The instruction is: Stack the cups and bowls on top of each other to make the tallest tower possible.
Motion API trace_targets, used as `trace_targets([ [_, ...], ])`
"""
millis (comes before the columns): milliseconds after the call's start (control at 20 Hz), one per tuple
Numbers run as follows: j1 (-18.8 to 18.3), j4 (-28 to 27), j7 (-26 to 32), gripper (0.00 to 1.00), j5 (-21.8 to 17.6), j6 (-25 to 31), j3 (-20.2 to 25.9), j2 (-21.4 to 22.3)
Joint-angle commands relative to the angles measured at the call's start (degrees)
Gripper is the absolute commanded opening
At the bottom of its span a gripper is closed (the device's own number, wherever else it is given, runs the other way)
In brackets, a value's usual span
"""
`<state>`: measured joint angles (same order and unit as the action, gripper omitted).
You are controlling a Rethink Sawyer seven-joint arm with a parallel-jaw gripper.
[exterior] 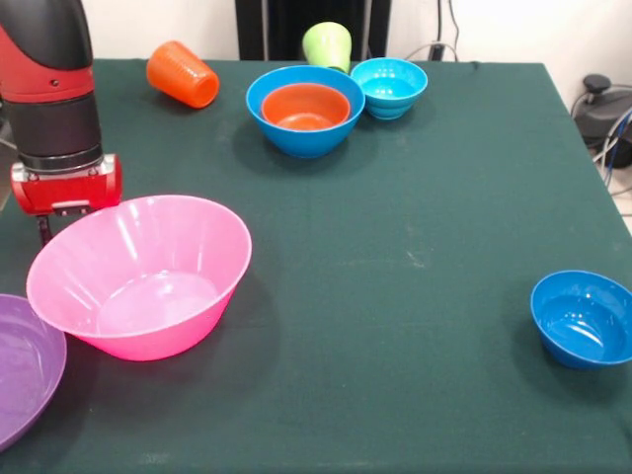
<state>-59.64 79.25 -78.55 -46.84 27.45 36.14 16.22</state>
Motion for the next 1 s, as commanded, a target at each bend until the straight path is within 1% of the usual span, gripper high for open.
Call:
trace_targets([
  [50,4.49,2.46,-0.52,1.00,-3.84,-2.18,-4.52,-1.88],
  [250,7.85,3.62,-6.08,1.00,-5.34,-6.31,-7.79,-0.52],
  [350,9.66,4.05,-8.59,1.00,-5.25,-8.18,-9.63,-0.32],
  [600,13.40,5.66,-12.68,1.00,-2.96,-11.21,-13.75,1.01],
  [1000,19.00,6.00,-18.55,1.00,0.33,-17.29,-19.80,-0.18],
])
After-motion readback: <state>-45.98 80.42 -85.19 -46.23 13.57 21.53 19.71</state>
